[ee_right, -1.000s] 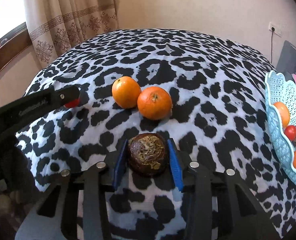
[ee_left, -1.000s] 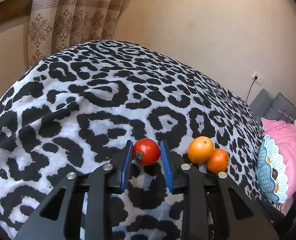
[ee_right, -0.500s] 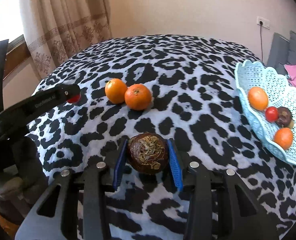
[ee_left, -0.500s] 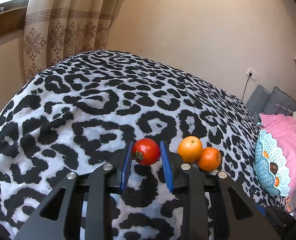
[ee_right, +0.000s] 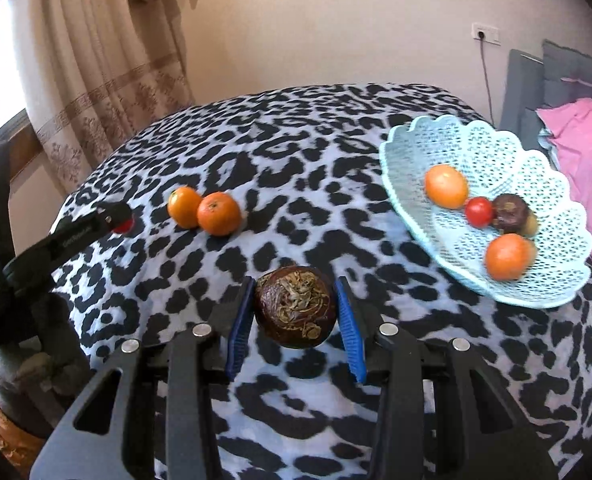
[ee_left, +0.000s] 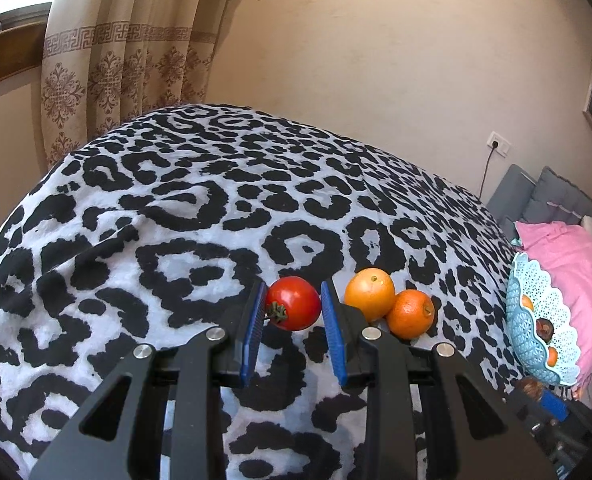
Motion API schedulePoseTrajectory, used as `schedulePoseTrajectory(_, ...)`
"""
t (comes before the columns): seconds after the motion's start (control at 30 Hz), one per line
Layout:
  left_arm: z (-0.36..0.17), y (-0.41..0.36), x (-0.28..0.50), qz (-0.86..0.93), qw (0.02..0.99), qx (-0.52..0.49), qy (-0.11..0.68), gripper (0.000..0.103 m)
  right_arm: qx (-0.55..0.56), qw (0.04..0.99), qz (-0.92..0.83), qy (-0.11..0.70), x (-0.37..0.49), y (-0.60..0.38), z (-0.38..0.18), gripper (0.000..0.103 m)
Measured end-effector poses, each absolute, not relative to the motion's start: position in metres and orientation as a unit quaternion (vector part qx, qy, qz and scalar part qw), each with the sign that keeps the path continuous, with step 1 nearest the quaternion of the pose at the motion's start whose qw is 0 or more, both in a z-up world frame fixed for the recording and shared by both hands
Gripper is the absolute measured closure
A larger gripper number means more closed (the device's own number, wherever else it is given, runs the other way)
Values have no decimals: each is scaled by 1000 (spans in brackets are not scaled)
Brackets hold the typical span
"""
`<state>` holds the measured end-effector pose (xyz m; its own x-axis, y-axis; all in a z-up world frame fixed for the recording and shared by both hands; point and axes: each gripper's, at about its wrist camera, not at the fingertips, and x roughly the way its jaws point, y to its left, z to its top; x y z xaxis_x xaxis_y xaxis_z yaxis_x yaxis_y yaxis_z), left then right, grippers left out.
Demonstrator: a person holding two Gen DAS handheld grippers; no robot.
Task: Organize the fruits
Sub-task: 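Carry the dark brown fruit into the blue basket and open the right tool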
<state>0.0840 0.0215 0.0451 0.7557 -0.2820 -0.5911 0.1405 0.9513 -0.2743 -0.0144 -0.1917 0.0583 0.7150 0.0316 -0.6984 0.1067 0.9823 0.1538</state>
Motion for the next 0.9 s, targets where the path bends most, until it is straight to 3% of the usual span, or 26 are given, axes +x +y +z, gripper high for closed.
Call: schedulePoseTrajectory(0.9,44,18,83,-117,931,-101,331,74,130,925,-132,332,-37,-283,77,62)
